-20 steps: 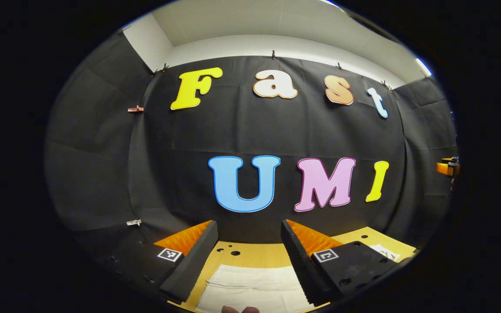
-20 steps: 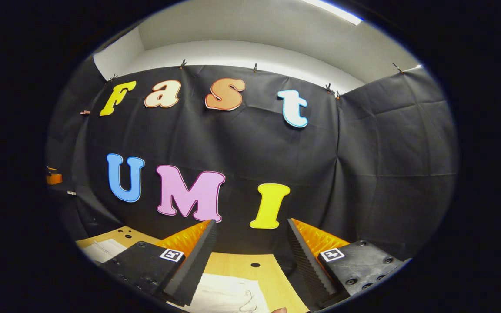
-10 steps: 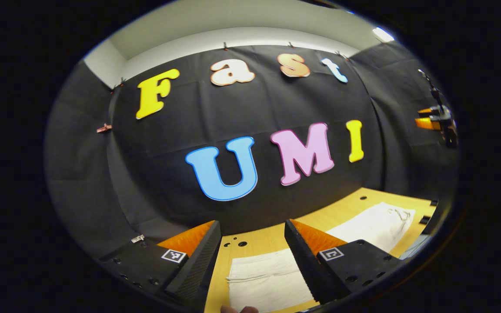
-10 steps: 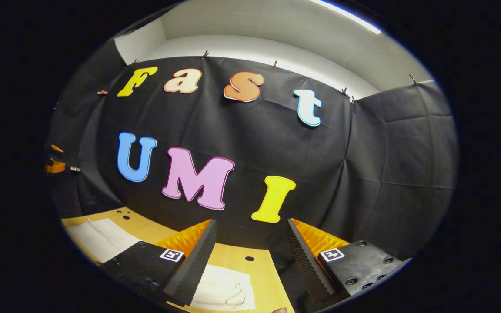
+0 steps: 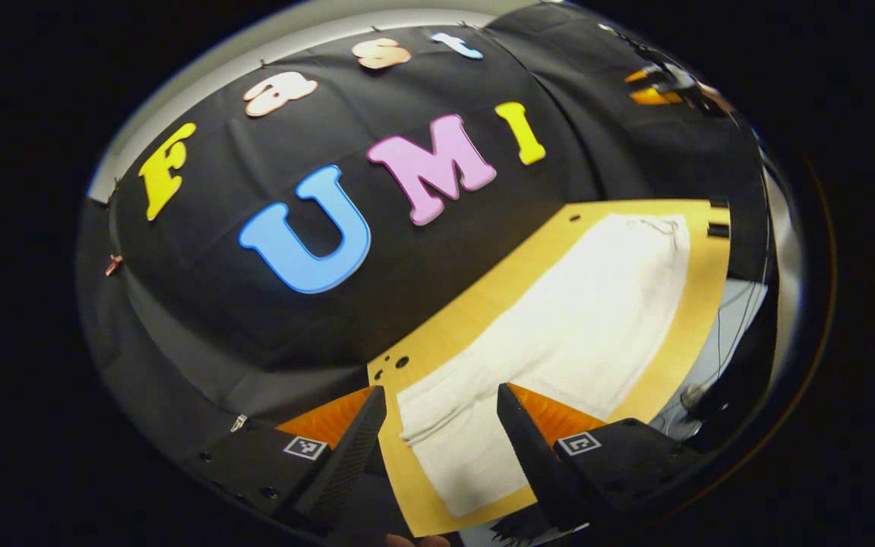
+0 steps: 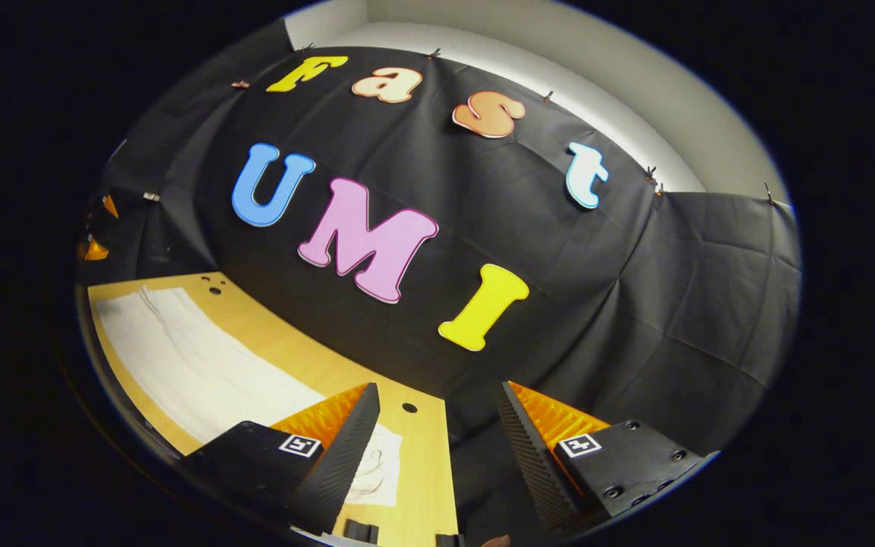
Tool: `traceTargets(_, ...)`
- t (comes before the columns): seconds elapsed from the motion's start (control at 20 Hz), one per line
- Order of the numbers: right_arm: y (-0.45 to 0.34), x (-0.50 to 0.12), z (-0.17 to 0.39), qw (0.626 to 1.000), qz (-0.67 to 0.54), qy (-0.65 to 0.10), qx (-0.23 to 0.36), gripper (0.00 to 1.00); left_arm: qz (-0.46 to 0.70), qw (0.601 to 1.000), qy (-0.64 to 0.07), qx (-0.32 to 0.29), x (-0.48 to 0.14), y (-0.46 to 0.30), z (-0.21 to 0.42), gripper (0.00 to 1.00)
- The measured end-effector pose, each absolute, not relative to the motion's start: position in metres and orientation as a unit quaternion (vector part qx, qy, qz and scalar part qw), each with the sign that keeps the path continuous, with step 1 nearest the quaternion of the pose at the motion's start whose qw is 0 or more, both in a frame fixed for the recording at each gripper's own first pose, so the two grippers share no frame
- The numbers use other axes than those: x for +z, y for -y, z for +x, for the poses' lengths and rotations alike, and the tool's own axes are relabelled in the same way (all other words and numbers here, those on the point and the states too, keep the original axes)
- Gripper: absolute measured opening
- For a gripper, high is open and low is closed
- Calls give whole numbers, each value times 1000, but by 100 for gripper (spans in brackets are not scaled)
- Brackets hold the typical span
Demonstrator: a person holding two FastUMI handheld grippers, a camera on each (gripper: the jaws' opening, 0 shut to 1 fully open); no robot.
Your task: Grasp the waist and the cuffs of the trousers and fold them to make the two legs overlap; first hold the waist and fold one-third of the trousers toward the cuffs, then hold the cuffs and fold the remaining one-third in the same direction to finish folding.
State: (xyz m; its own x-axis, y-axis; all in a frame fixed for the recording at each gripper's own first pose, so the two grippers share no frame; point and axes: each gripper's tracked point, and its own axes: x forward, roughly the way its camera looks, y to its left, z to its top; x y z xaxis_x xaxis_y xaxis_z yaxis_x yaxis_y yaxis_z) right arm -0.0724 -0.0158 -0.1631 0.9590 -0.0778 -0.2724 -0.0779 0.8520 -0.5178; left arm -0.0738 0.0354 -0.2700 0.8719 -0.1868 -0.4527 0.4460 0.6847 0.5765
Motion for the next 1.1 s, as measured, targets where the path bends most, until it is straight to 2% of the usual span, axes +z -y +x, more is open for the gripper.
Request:
traceTargets(0.2,23,-186,-88,941,-292,-172,-3,97,409,854,-249,-201,-353,-63,-93,95)
traceTargets(0.4,29,-203,-100,932,-306,-195,-8,97,476,785,-317,-238,-431,-86,-111,95)
traceTargets(0.5,32,-209,-104,930,-305,-204,-10,97,492,764,-335,-249,-456,-94,-113,95)
traceTargets(0.65,36,-215,-107,926,-310,-213,-13,97,514,738,-356,-253,-479,-105,-109,95)
traceTargets(0.9,49,-225,-106,924,-308,-224,-23,97,583,672,-375,-259,-501,-131,-98,94)
traceTargets(1.1,58,-236,-102,923,-307,-232,-28,97,593,651,-385,-275,-509,-132,-88,94)
